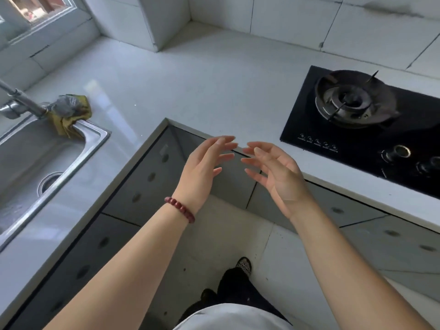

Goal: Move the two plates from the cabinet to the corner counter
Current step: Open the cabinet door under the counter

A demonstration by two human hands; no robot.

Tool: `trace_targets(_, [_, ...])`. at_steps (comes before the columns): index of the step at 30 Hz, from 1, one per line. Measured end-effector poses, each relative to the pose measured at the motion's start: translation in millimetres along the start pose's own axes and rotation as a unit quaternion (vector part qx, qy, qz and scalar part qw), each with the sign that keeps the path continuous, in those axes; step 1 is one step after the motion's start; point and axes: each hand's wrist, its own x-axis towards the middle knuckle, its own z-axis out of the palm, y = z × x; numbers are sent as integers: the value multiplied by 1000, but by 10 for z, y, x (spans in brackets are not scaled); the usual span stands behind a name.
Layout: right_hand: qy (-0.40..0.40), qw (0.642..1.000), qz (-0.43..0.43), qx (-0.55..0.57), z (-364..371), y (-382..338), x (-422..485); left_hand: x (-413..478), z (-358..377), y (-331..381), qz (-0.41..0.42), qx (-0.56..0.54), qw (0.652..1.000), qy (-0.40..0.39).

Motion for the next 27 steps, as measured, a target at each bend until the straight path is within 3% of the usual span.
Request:
trace_targets(17, [214, 974, -51, -46, 116, 368, -51, 512, -186, -190, 5, 35, 980, -195])
trace_targets(27, [277, 958, -69, -35, 3, 841, 13, 589, -129, -631, 28, 47, 975, -215])
